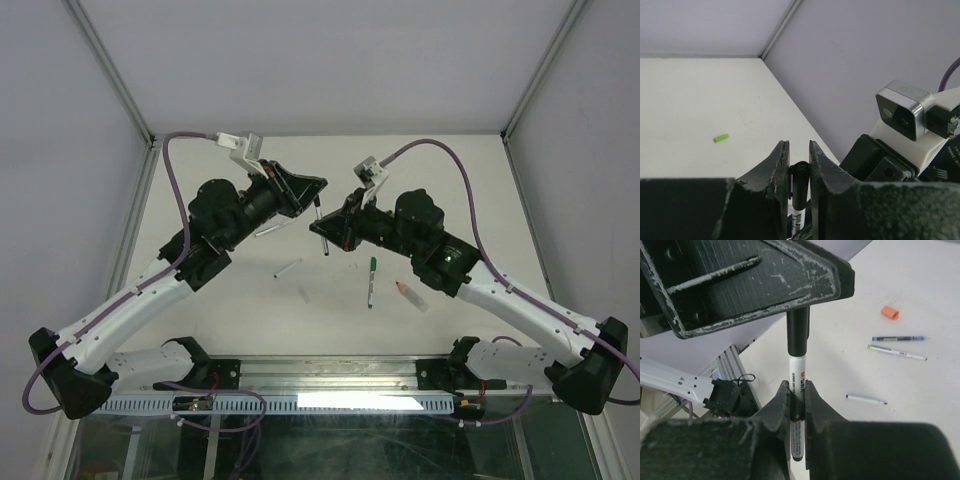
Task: Insert the pens into the pen caps
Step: Insert the pen cap onto the pen.
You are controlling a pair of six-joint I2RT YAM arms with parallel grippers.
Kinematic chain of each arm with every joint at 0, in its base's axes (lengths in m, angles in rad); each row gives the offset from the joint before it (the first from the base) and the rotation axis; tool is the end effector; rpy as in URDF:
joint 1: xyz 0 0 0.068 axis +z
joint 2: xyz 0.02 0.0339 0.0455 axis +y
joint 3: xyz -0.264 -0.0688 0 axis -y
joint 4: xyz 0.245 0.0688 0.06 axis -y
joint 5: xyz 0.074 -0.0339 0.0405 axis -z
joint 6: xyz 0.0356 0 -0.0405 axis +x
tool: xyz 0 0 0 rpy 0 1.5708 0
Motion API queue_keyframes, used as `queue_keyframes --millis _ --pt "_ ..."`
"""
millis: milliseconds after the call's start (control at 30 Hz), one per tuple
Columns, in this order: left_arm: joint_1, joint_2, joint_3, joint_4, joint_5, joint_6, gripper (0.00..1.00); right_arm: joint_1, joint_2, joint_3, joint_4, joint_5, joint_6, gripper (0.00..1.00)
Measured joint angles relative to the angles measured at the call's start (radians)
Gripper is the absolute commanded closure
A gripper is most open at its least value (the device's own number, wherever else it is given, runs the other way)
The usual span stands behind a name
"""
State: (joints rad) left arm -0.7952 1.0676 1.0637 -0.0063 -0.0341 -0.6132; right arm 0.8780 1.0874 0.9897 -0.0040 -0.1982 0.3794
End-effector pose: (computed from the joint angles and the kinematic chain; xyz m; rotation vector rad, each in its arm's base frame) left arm 0.1742 -0.1759 0.4027 0.1249 1.6820 -1.0588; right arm 0.1577 0.2009 0.3720 -0.5970 1.6940 1.0940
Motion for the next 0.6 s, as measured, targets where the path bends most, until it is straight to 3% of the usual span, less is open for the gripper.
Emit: queue_keyframes --millis 267,600 --pt "0.005 0.030 0.120 0.036 -0.015 0.091 1.00 -0.025 0.082 0.241 -0.131 -0.002 -0.102 1.00" --pt "0.003 0.048 0.148 0.101 -0.037 0.135 1.00 -0.078 0.168 0.471 -0.340 -0.076 -0.204 1.00"
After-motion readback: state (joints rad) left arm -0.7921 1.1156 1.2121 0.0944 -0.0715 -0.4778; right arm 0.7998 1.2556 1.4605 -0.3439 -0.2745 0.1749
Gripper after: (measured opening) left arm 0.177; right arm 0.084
